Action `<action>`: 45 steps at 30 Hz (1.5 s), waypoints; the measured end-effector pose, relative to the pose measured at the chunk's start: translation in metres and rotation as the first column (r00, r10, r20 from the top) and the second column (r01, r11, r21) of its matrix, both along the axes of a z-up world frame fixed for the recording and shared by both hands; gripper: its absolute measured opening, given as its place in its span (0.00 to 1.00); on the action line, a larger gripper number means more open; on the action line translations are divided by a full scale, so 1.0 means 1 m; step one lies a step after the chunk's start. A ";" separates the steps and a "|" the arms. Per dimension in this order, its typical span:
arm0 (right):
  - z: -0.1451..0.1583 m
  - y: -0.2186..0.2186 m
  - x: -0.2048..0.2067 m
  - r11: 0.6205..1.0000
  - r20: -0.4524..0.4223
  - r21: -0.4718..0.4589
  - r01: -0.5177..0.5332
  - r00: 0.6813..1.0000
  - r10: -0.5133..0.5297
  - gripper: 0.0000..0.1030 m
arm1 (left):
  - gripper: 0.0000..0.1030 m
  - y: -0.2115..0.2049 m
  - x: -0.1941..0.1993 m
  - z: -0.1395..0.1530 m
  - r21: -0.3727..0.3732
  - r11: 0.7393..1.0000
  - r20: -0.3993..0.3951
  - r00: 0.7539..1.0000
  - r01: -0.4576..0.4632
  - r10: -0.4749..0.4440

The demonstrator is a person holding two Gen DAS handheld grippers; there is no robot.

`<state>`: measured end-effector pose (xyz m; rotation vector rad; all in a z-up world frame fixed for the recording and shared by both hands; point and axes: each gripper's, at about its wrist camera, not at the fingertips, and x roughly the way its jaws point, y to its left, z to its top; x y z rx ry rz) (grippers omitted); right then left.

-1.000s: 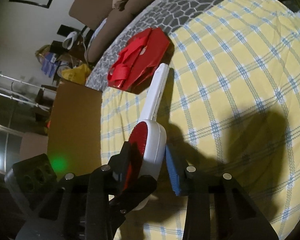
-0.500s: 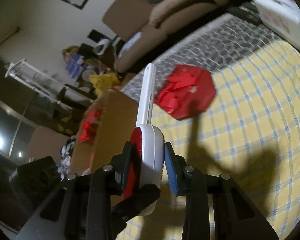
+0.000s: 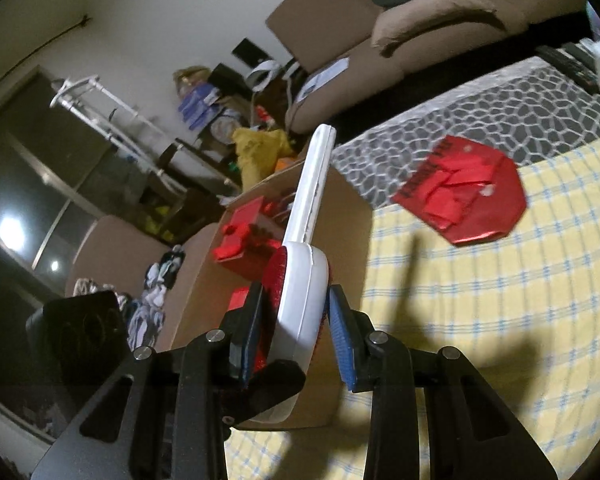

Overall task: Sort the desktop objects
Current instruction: 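Lift the brush with the left tool while the right tool grasps its white handle, then carry the brush over the cardboard box with both tools and lower it in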

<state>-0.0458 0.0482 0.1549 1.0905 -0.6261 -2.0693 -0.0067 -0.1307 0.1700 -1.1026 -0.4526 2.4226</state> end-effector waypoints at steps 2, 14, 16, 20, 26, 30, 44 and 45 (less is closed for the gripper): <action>0.000 -0.011 0.001 1.000 -0.002 -0.001 -0.012 1.000 0.012 0.33 | 0.55 -0.010 0.002 0.000 -0.004 1.000 0.004 1.000 -0.010 0.010; -0.015 -0.095 0.014 0.990 0.000 0.010 -0.139 0.990 0.139 0.33 | 0.55 -0.088 0.022 -0.013 -0.042 0.990 0.073 0.988 -0.134 0.137; -0.020 -0.110 0.019 0.986 0.000 0.032 -0.166 0.986 0.166 0.33 | 0.55 -0.096 0.026 -0.017 -0.077 0.984 0.078 0.983 -0.159 0.165; -0.025 -0.132 0.028 0.977 -0.029 0.088 -0.197 0.979 0.200 0.36 | 0.55 -0.110 0.032 -0.020 -0.123 0.973 0.075 0.976 -0.197 0.207; -0.038 -0.140 0.026 0.974 -0.022 0.103 -0.202 0.979 0.205 0.36 | 0.55 -0.118 0.029 -0.034 -0.166 0.958 0.107 0.962 -0.233 0.252; -0.036 -0.142 0.025 0.976 -0.030 0.105 -0.191 0.980 0.195 0.43 | 0.55 -0.121 0.031 -0.039 -0.233 0.939 0.112 0.952 -0.254 0.286; -0.028 -0.107 0.012 0.991 -0.026 0.082 -0.106 0.994 0.108 0.51 | 0.83 -0.142 0.036 -0.025 -0.158 0.933 0.081 0.938 -0.323 0.338; -0.027 -0.105 0.011 0.992 -0.026 0.077 -0.105 0.994 0.107 0.51 | 0.83 -0.146 0.036 -0.023 -0.140 0.932 0.077 0.935 -0.333 0.346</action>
